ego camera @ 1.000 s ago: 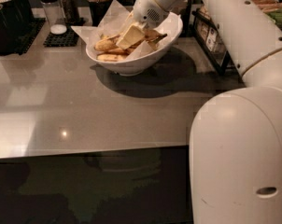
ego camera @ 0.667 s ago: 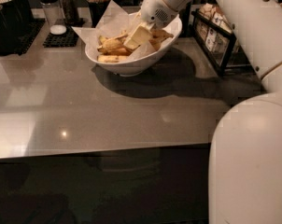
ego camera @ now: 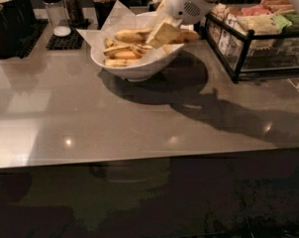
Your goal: Pick banana from white bowl
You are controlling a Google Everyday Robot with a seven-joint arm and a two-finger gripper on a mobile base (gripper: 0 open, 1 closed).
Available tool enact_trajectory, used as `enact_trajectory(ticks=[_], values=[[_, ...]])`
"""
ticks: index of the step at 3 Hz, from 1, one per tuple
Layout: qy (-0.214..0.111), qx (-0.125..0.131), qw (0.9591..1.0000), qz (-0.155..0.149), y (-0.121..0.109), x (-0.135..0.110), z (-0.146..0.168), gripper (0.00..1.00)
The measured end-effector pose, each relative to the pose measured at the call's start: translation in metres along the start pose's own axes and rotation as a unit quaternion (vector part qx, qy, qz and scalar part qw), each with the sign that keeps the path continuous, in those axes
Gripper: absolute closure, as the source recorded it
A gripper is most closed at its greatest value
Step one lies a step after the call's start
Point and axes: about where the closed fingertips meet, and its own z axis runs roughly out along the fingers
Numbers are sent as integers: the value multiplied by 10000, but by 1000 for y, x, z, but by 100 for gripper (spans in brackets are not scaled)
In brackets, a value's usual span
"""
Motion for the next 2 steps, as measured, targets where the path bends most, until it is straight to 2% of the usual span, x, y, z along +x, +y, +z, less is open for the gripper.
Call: enact_trajectory(ticks=[1, 2], values=[[77, 360, 9993, 56, 30, 3, -41, 100], [-229, 657, 9975, 135, 64, 11, -68, 100]])
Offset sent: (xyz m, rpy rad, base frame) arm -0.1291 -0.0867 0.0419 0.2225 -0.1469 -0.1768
